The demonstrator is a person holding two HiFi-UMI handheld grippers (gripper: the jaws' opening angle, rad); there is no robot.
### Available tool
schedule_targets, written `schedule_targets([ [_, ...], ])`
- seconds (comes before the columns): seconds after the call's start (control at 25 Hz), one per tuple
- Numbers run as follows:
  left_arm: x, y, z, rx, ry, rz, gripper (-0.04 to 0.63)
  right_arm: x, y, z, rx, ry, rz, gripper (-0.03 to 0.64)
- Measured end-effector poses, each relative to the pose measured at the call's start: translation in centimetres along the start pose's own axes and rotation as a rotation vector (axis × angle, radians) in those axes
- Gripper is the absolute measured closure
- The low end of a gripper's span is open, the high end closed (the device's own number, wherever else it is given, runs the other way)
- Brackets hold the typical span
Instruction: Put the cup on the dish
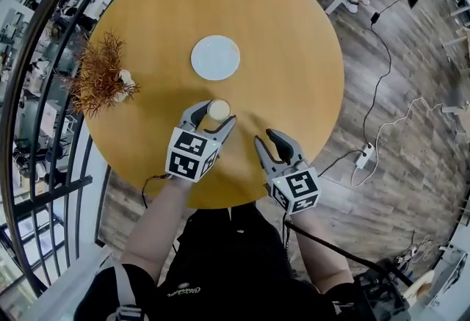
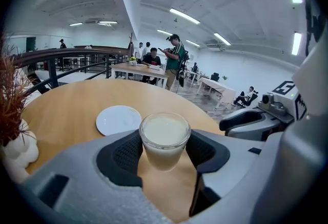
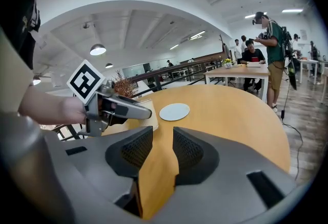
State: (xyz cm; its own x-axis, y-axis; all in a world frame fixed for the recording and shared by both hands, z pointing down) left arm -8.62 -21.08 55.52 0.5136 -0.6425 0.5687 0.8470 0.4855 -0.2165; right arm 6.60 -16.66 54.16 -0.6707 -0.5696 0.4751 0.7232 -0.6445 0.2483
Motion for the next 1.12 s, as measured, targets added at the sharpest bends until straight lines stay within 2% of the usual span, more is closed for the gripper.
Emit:
schedule_targets([
  [0.28,4.2,-6.3,-3.0,0.022,0.001,-0.087,0.331,1.2,1.1,-0.2,0.003,-0.009,0.008,0.509],
  [0.6,8.9,-11.9,-5.6,0.068,-0.029,-0.151,0.331,1.9,2.2,0.5,0.052,-0.016,0.031,0.509],
  [0.8,11.2,-13.5,-6.0,0.094,-0.064,-0.160,0.331,2.5,2.8,1.1,0.063,-0.026,0.034,0.509],
  [1.12,12.6,-13.9,-5.4,0.091,-0.097,-0.154,0.331,2.8,3.7,0.8,0.063,-0.027,0.045,0.509],
])
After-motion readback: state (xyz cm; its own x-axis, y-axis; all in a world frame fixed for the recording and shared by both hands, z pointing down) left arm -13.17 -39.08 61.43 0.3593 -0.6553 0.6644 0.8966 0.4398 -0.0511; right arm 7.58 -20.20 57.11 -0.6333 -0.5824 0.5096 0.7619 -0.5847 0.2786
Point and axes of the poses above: the fingertips, and each gripper's own axes: x forward along the fingers, y to its right, z out of its underside, the point moved 5 cm from there along -x, backward along the fingers, and after that the axes turned 1 degree about x, right-handed, at the moved point
